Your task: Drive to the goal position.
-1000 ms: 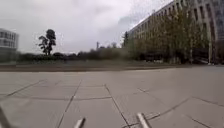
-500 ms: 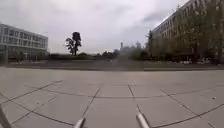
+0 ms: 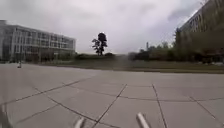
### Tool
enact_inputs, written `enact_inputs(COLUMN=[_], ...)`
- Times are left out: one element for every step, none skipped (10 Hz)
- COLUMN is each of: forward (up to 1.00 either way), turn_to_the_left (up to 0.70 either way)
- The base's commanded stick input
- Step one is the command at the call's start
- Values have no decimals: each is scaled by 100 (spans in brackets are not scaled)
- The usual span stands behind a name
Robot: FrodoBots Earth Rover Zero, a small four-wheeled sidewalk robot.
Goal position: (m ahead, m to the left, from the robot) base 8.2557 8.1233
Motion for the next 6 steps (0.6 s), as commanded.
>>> enact_inputs(forward=[0, 0, 0, 27, 70, 70], turn_to_the_left=[70, 70, 70, 56, 35, 32])
